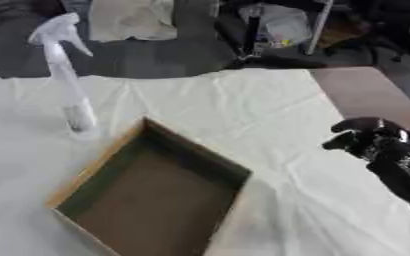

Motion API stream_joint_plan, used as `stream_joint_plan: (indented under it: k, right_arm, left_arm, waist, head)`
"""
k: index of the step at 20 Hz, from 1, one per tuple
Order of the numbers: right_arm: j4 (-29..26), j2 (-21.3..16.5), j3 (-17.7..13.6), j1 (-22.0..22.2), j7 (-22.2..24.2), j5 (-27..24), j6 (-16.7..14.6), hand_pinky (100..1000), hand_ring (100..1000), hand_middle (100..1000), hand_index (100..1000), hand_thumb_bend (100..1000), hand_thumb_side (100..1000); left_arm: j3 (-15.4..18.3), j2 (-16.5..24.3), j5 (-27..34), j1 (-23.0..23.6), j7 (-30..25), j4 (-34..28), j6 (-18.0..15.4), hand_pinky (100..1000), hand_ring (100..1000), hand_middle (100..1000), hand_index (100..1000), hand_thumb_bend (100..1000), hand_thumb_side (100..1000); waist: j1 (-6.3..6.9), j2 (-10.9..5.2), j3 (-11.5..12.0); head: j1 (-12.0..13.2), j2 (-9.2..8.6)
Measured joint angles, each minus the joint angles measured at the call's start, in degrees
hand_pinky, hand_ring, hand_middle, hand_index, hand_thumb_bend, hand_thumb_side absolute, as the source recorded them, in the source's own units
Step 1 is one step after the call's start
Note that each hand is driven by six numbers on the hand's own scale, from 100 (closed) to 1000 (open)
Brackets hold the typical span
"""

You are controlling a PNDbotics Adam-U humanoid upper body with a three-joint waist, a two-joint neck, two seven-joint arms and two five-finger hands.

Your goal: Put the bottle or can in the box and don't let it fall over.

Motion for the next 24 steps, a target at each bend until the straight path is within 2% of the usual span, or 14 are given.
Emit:
stream_joint_plan:
  k: [7,13,24]
  right_arm:
    - [0.0,0.16,-0.01,-0.06,0.03,0.75,-0.03,828,732,778,819,100,545]
    - [0.0,0.18,-0.02,-0.27,-0.02,1.23,-0.02,828,733,777,819,100,546]
    - [0.0,0.27,0.2,-0.74,0.09,1.98,0.09,829,733,776,819,100,559]
  left_arm:
    - [0.05,-2.18,-0.01,-2.99,-0.21,3.19,-0.32,861,781,787,880,100,586]
    - [0.05,-4.84,-0.11,-5.89,-0.53,6.21,-0.65,866,783,791,884,100,594]
    - [-0.38,-9.7,-0.63,-10.62,-1.65,10.9,-1.69,873,784,792,887,100,600]
  waist:
    - [0.0,0.81,-0.69]
    - [0.04,1.33,-1.38]
    - [0.38,2.17,-2.72]
  head:
    - [0.74,-1.76]
    - [3.02,-2.97]
    - [4.92,-3.58]
